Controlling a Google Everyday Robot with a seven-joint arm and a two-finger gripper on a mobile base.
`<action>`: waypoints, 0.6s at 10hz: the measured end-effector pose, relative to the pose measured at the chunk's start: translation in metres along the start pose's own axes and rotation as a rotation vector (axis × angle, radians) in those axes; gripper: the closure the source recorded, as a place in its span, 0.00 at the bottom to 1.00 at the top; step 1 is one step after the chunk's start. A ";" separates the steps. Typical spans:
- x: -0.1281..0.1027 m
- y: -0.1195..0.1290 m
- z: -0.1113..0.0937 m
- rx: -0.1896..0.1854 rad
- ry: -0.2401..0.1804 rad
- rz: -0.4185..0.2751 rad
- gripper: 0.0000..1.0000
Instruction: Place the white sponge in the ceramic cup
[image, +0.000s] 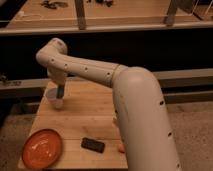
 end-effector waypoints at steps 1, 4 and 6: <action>0.003 -0.001 0.000 0.001 0.003 -0.003 0.90; 0.007 -0.006 0.000 0.003 0.007 -0.011 0.87; 0.010 -0.007 0.001 0.001 0.008 -0.013 0.84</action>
